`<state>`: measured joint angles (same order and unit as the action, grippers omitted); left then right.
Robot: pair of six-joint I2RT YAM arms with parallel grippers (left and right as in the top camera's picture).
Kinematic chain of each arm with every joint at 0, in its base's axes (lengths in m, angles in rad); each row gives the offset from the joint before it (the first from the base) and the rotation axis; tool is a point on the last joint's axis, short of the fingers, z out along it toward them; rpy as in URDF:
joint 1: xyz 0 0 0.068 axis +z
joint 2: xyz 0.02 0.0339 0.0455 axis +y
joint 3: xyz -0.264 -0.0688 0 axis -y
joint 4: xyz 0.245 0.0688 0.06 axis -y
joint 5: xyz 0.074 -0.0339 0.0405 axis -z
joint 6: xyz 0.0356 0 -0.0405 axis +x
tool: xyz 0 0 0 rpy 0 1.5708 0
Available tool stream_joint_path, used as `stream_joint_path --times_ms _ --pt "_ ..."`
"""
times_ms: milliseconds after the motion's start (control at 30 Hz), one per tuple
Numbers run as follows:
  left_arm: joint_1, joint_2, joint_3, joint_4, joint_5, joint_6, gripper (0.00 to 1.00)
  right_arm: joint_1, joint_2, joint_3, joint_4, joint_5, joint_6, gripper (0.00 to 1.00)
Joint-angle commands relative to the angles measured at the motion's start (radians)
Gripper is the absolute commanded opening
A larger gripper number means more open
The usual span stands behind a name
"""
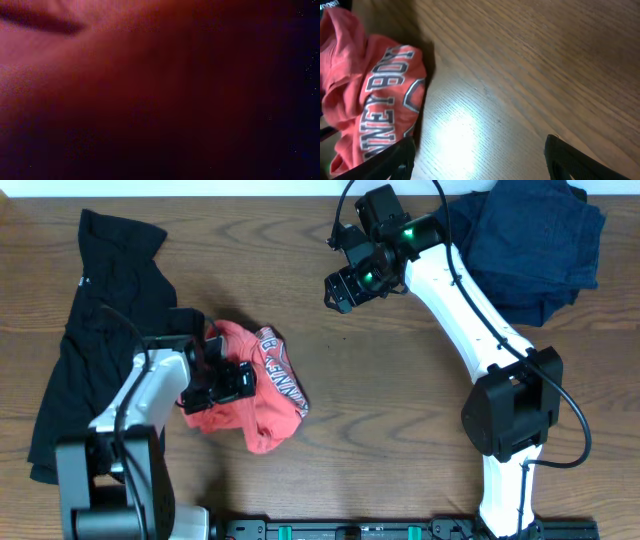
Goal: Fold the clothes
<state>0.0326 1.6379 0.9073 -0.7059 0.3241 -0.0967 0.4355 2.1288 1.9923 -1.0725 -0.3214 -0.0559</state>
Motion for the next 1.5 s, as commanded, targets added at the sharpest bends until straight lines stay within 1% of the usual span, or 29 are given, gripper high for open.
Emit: stream_joint_path --times_ms 0,100,267,433,600,767,967,1300,1367,1467 --pt "-0.027 0.061 -0.005 0.087 0.089 0.01 0.98 -0.012 -0.03 0.003 0.0 0.012 -0.013 0.81" --pt "-0.065 0.107 0.002 0.177 0.113 -0.016 0.98 -0.013 -0.03 0.003 0.0 0.031 -0.013 0.81" --pt "-0.094 0.127 0.065 0.164 0.084 -0.012 0.98 -0.018 -0.03 0.003 0.004 0.034 -0.012 0.81" --pt "-0.114 0.127 0.164 0.187 0.151 -0.013 0.98 -0.018 -0.031 0.003 0.014 0.033 -0.004 0.81" --pt "-0.169 0.127 0.241 0.201 0.155 -0.017 0.98 -0.018 -0.031 0.003 0.013 0.034 -0.001 0.81" --pt "-0.228 0.136 0.247 0.252 0.154 -0.056 0.98 -0.035 -0.031 0.003 0.013 0.033 0.025 0.81" --pt "-0.27 0.178 0.247 0.293 0.155 -0.086 0.98 -0.1 -0.031 0.003 0.01 0.015 0.045 0.82" --pt "-0.335 0.219 0.253 0.484 0.156 -0.179 0.98 -0.196 -0.031 0.003 -0.005 -0.035 0.044 0.83" --pt "-0.345 0.217 0.264 0.495 0.156 -0.179 0.98 -0.201 -0.031 0.003 -0.005 -0.039 0.044 0.84" --pt "-0.344 0.206 0.31 0.455 0.156 -0.179 0.98 -0.201 -0.031 0.003 -0.002 -0.053 0.044 0.84"
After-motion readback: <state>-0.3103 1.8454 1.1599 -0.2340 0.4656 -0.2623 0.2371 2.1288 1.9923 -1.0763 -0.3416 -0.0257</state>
